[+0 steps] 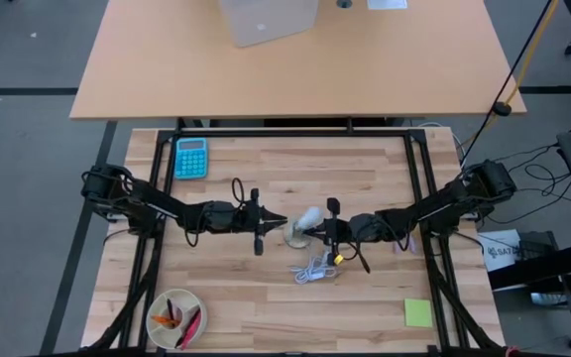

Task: Screw lightbulb
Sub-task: Insert the light bulb into the lamp

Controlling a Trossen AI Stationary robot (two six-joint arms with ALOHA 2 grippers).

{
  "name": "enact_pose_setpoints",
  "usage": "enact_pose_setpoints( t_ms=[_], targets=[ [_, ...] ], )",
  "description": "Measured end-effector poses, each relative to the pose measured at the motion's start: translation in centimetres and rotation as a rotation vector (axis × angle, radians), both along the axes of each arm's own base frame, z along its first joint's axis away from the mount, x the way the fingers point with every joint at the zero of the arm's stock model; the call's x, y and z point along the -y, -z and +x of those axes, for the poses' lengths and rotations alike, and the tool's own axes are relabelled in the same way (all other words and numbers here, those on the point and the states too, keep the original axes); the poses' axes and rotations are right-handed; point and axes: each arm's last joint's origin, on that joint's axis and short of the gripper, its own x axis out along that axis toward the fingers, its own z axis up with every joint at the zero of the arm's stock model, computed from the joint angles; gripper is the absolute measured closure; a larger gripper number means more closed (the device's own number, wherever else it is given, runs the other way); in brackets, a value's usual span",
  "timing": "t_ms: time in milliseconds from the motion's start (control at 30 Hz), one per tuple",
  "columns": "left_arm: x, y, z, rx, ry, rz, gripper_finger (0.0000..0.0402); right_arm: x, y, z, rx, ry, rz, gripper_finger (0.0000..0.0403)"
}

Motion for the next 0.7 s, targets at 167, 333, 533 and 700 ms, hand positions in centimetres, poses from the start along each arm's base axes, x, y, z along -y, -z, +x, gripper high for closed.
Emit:
enact_pose_setpoints(
  t_ms=[167, 333, 533, 700],
  targets=[
    [0.0, 0.0, 0.0, 0.0, 0.0, 0.0, 0.036, -0.1, 0.0, 0.0, -0.002, -0.02, 0.0, 0.0403],
    [0.0, 0.0, 0.0, 0.0, 0.0, 0.0, 0.036, -0.4, -0.2, -0.3, -0.015, -0.037, -0.038, 0.0403],
    [0.1, 0.0, 0.0, 0.0, 0.005, 0.0, 0.036, 0.4, -1.4, -2.9, -0.167, 0.151, -0.071, 0.0395],
    [0.1, 0.1, 0.0, -0.008, 0.005, 0.001, 0.036, 1.6, -4.1, -5.3, -0.296, 0.317, -0.04, 0.0344]
  ],
)
